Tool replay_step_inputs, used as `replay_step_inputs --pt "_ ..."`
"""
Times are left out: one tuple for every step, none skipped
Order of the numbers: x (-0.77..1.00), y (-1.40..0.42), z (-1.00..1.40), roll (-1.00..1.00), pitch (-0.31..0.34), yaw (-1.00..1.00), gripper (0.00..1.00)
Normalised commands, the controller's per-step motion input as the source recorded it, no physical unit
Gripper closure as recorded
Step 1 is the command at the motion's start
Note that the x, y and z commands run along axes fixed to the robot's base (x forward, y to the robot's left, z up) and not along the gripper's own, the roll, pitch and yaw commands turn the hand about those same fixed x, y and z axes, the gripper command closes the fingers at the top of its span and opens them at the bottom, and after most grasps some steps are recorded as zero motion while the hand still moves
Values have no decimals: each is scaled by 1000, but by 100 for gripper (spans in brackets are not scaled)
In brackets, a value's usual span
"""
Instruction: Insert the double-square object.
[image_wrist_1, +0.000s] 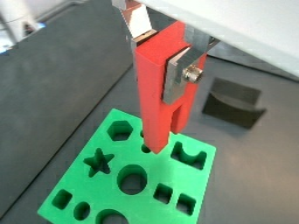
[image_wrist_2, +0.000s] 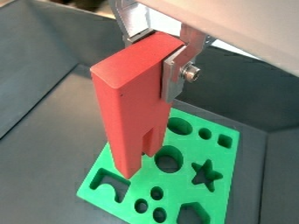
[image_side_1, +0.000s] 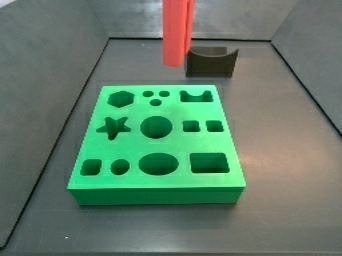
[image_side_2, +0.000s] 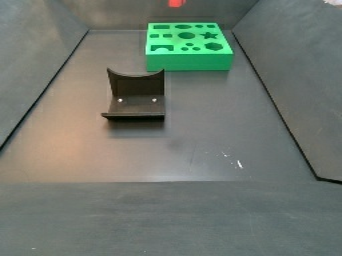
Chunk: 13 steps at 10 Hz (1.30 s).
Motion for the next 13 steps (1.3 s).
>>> replay_step_inputs --pt "0 -86 -229 -111 -59 -926 100" --pt "0 -43 -426 -43 -60 -1000 100" --pt "0 -31 -463 -34 -39 -1000 100" --pt "0 -40 -454 -39 -29 -1000 100" --pt "0 -40 -454 -36 -31 -1000 100" --pt "0 -34 -460 -33 -36 -1000 100" --pt "0 -34 -460 -31 -37 -1000 100" --pt "0 -34 -457 -33 -36 -1000 100" --pt "0 -34 -454 -33 -34 -1000 100" --pt "0 -43 -417 -43 -34 -1000 100" --pt "0 -69 -320 -66 -36 -974 100" --pt "0 -89 -240 -90 -23 -926 100" --pt "89 -94 -271 -103 -1 -817 100"
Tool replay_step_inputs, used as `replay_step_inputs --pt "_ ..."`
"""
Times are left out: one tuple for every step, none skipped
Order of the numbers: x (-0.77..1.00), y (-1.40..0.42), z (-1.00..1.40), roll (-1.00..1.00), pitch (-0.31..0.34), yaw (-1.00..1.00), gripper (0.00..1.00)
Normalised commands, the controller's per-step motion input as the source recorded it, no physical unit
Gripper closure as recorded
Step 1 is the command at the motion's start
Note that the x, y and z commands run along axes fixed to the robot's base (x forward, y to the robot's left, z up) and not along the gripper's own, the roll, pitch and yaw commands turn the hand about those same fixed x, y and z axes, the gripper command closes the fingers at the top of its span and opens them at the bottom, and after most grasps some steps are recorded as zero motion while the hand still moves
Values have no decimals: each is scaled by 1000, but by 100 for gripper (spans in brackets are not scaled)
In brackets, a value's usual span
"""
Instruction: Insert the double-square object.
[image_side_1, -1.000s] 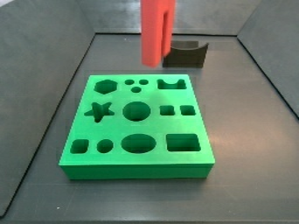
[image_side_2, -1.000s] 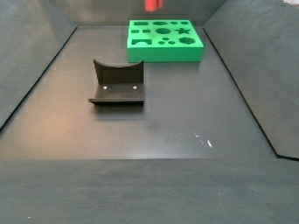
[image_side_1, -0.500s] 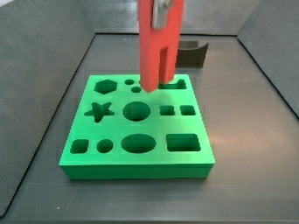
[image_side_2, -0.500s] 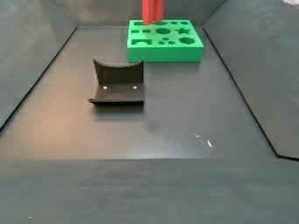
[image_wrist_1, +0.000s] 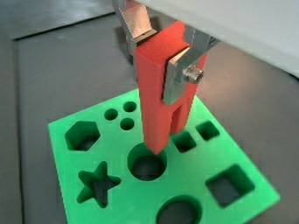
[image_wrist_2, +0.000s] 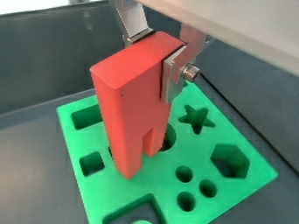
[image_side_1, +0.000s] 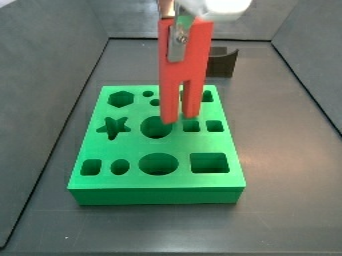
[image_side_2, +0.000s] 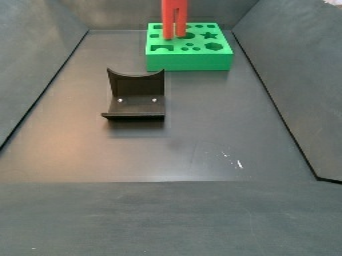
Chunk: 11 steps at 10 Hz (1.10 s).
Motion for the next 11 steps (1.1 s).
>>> replay_step_inputs --pt "154 -100 -277 -110 0 -769 100" --pt "134 -103 -237 -116 0 -777 100" --pt "154 -106 -229 -121 0 -763 100" --pt "320 -106 -297 -117 0 -663 100" --pt "566 -77 -426 -69 3 -554 100" --pt "623 -51 -397 0 17 -469 100" --pt "617 -34 -317 80 87 -377 100" --pt "591 -54 -306 164 143 -320 100" --pt "583 -77 -280 214 181 -260 100" --pt "643 -103 -306 201 171 -217 100" --pt "700 -71 -337 164 141 -160 100"
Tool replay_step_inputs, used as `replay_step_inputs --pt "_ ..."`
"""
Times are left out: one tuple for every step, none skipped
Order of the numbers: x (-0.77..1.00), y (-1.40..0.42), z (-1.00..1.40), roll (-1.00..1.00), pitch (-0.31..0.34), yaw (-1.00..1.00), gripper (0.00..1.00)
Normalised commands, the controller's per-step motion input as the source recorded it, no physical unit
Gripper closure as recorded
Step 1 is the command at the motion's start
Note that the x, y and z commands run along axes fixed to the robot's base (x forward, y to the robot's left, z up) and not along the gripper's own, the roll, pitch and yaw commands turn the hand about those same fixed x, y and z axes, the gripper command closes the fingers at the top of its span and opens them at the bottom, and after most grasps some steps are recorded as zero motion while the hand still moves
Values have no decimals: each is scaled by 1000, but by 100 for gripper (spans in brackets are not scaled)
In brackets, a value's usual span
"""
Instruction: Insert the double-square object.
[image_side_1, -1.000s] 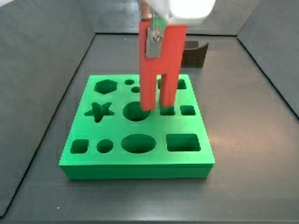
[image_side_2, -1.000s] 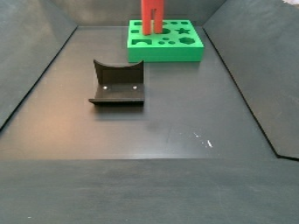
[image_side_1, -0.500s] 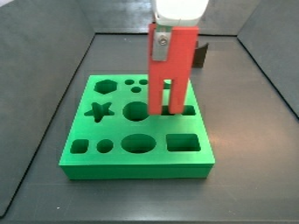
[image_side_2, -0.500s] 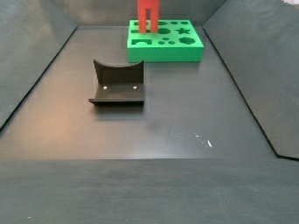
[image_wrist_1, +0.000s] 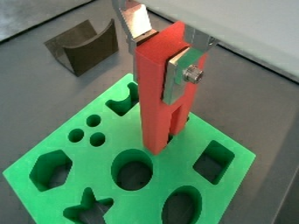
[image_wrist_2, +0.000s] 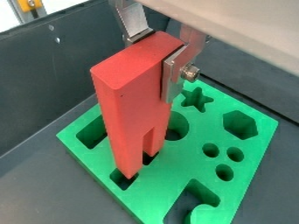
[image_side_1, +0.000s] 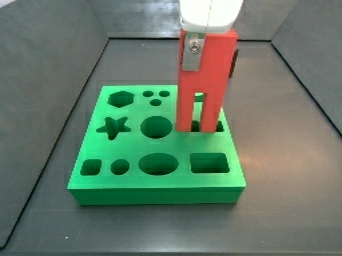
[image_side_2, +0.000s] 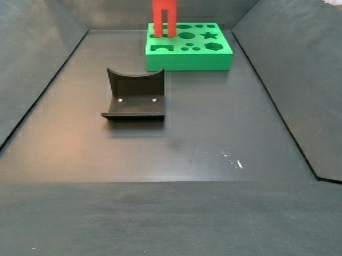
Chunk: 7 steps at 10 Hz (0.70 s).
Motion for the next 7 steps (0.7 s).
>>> replay_step_inputs --pt "763 -54 -411 73 91 -123 100" --pt "789 -20 -514 0 0 -140 100" --pt "626 0 -551 -23 0 -57 100" --pt "377 0 -520 0 0 0 100" --pt "229 0 -526 4 6 60 100" --pt "83 9 -460 16 0 46 100" --pt "-3 6 -309 160 9 14 100"
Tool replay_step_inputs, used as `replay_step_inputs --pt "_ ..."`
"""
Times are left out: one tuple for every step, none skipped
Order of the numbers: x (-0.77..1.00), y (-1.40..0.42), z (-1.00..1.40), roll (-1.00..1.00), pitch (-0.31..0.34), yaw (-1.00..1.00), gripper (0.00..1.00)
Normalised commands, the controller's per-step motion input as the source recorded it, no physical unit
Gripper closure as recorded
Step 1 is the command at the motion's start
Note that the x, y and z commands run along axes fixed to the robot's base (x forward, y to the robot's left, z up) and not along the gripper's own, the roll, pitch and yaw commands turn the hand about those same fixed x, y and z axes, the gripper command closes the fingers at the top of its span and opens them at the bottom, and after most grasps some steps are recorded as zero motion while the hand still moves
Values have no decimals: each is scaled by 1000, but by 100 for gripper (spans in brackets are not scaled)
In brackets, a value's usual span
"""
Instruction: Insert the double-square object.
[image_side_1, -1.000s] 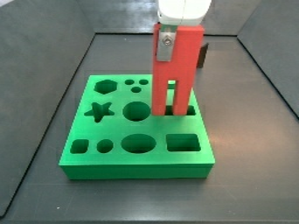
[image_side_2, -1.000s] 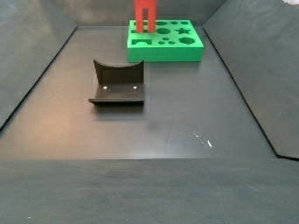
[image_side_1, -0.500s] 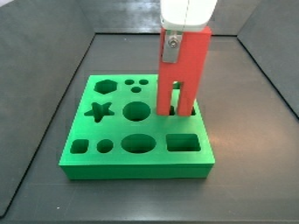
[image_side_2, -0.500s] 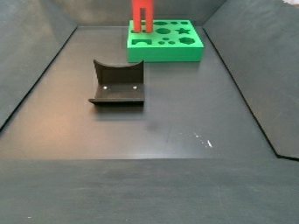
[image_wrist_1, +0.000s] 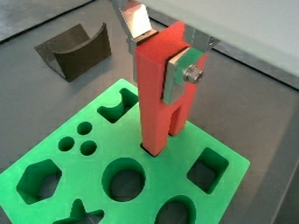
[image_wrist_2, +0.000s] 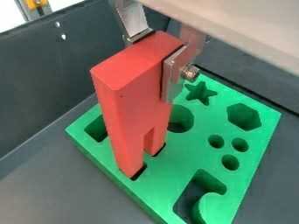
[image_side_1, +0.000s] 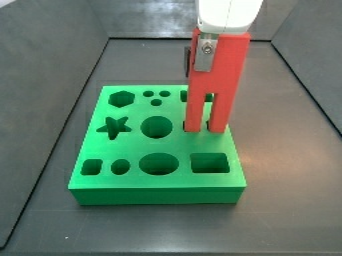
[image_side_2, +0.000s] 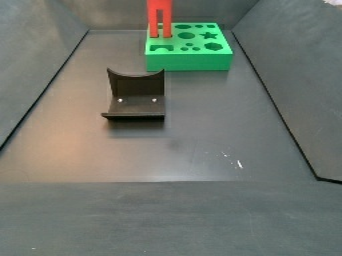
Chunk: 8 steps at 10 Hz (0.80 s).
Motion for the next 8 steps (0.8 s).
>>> replay_step_inputs --pt "-91 0 -351 109 26 0 100" --pt "-240 0 -334 24 43 26 100" --pt "-189 0 -263 47 37 226 100" --pt "-131 17 -220 109 6 349 100" --pt "-46 0 -220 171 20 391 100" --pt "0 0 -231 183 56 411 100" --pt "89 0 -249 114 84 249 100" --pt "234 -46 -280 79 94 0 100"
